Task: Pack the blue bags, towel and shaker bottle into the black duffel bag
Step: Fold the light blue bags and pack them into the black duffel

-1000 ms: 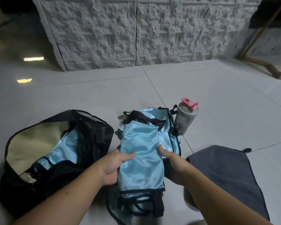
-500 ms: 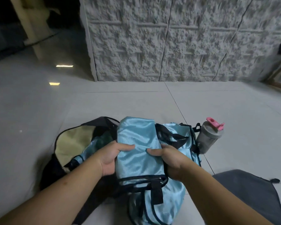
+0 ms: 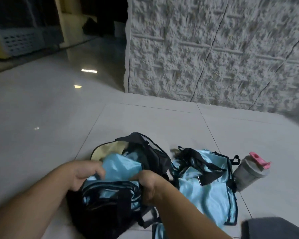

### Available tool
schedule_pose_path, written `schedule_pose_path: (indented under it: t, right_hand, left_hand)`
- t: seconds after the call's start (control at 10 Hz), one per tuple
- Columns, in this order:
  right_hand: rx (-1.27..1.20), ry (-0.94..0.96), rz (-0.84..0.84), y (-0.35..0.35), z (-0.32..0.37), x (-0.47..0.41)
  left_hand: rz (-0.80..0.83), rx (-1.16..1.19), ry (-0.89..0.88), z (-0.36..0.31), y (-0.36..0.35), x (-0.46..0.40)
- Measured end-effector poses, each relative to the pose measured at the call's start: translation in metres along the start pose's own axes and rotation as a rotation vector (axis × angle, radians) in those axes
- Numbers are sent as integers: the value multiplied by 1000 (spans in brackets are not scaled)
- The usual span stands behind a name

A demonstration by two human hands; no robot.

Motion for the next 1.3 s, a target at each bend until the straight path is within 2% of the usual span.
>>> schedule_pose_path:
  t: [0.1, 0.2, 0.3, 0.4, 0.5, 0.6, 0.8, 0.9, 1.0, 1.1, 1.2, 1.3]
  right_hand:
    - [60, -9, -74, 9, -1, -11]
    - [76, 24, -193, 25, 10, -20]
    - [7, 86, -359, 45, 19, -37]
    - [26, 172, -524, 57, 22, -51]
    - [7, 208, -525, 49, 18, -66]
    - [161, 177, -498, 40, 18, -68]
    - [403, 161, -738, 66, 16, -61]
    - [529, 175, -727, 72, 16, -63]
    - [711, 86, -606, 67, 3, -72]
    - [867, 81, -532, 61, 0, -69]
    - [1004, 79, -437, 51, -7, -72]
    - [1081, 12, -358, 46, -26, -84]
  left_hand:
    - [-15, -113, 3, -5, -2, -17]
    - [-108, -189, -130, -38, -6, -35]
    - [-280, -323, -314, -72, -6, -51]
    - [-336, -608, -438, -69, -14, -76]
    - [-413, -683, -513, -60, -10, -91]
    - [-536, -683, -554, -57, 2, -91]
    - [-672, -598, -656, -64, -6, -74]
    - [-661, -611, -671, -67, -17, -80]
    - [-580, -830, -614, -55, -23, -102]
    - [-398, -1154, -559, -38, -42, -102]
    - [-269, -1405, -358, -12, -47, -97]
    - [-269, -1482, -308, 0, -50, -99]
Point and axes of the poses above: each hand's wrist, its own x-axis away from the middle knuckle, its own y-axis out of the back of the hand, z = x × y, the point moved 9 cm from there along -x, towards the middle knuckle, and after that the axes turned 6 degrees about -z, right-handed, at the moved point
